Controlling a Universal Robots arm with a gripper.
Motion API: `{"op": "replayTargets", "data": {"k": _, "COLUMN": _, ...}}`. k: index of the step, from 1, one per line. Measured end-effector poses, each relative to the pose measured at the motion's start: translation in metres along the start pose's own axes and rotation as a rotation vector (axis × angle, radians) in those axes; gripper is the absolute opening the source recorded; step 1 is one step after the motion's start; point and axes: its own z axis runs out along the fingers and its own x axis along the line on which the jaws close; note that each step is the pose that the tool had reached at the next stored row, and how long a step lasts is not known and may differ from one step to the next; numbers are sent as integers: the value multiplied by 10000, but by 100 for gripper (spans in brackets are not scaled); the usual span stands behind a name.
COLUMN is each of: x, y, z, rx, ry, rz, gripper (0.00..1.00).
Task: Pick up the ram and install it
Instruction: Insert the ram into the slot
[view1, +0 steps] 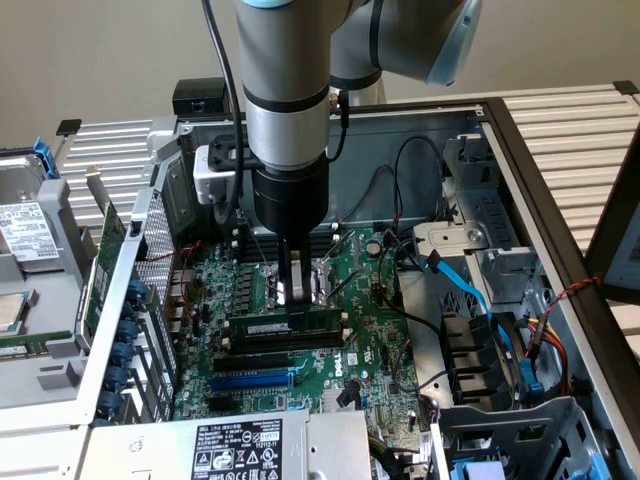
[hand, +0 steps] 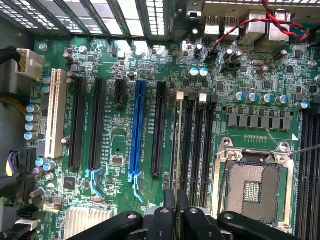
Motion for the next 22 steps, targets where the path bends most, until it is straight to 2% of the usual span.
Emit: {"op": "replayTargets", "data": {"k": 22, "x": -5, "y": 3, "z": 39, "rx": -4, "ry": -8, "rz": 139, "gripper": 14}}
